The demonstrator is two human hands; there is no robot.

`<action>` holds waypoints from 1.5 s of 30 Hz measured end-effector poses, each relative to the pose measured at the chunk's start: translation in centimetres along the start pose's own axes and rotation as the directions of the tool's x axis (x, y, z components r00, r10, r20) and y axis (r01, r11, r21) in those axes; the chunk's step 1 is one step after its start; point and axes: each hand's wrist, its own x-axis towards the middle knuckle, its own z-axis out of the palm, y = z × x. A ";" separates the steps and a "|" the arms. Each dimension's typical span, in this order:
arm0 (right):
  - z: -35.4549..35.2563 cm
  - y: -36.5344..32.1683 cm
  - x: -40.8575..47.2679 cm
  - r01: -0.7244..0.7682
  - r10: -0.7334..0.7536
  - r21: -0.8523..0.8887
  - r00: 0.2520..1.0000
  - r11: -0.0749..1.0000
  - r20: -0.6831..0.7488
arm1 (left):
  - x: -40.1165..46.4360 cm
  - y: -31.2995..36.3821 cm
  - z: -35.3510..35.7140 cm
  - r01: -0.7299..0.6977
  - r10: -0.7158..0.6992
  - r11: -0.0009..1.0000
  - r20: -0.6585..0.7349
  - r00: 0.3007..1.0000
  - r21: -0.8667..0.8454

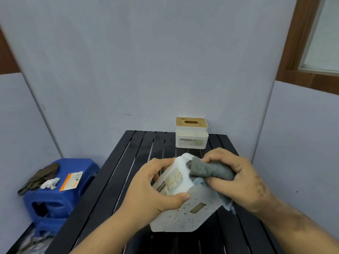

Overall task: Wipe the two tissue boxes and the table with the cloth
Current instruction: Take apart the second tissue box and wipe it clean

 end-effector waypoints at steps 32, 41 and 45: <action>0.3 -0.3 -0.5 -0.183 0.174 -0.064 0.976 0.981 -0.132 | -0.7 -0.5 0.5 0.021 -0.017 0.998 -0.073 0.997 0.057; -2.0 0.9 -1.0 -0.259 0.253 -0.114 0.965 0.959 -0.072 | -1.0 -0.6 0.0 -0.004 0.012 0.989 -0.052 0.999 0.151; -0.9 -0.1 -1.3 -0.197 0.190 -0.108 0.979 0.974 -0.072 | -1.3 -0.5 -0.9 -0.015 0.019 0.975 -0.020 1.000 0.222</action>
